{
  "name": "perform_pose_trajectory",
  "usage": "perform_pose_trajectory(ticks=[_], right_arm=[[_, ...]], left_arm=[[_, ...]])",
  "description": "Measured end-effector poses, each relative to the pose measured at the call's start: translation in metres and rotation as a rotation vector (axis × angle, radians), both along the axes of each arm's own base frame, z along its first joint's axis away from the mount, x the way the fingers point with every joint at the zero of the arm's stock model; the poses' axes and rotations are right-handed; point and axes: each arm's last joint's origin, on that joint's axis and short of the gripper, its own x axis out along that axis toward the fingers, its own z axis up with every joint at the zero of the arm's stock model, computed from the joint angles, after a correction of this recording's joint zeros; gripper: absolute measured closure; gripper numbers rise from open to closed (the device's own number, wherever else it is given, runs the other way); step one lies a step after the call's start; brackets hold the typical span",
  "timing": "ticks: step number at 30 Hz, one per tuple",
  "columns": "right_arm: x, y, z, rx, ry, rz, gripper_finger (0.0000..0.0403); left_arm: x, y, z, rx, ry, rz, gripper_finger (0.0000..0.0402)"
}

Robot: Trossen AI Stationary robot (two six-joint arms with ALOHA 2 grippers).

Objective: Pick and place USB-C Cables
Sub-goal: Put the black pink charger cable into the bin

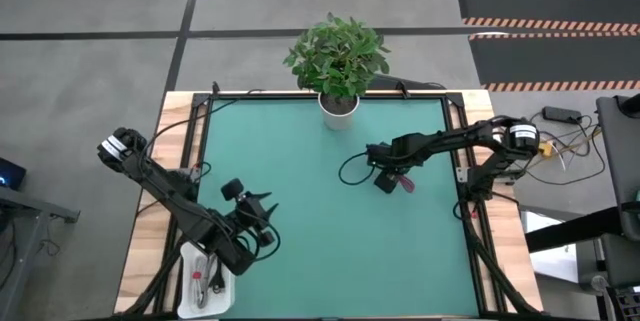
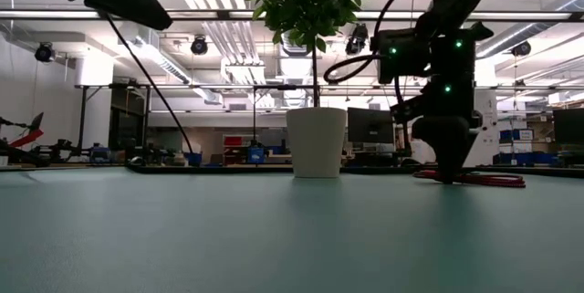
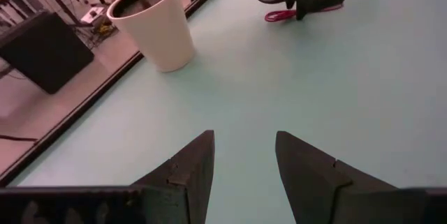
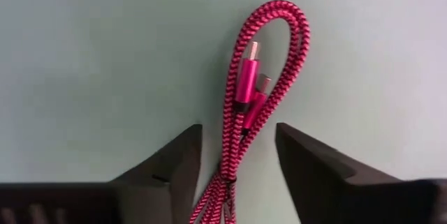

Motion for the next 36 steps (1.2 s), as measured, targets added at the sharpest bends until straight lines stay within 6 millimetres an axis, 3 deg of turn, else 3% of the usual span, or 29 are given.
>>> perform_pose_trajectory(ticks=[11, 20, 31, 36], right_arm=[[0.005, -0.001, 0.003, -0.019, -0.057, 0.068, 0.0383], [-0.001, 0.004, 0.031, -0.060, -0.151, 0.135, 0.0388], [-0.004, 0.031, 0.079, -0.132, -0.522, 0.311, 0.0389], [0.005, 0.048, 0.094, -0.112, -0.756, 0.504, 0.0389]], left_arm=[[0.005, -0.003, 0.003, -0.029, -0.076, 0.013, 0.0263], [0.008, -0.003, 0.004, -0.053, -0.106, 0.019, 0.0263], [0.014, -0.004, 0.005, -0.099, -0.162, 0.034, 0.0263], [0.019, -0.003, 0.007, -0.131, -0.206, 0.046, 0.0263]])
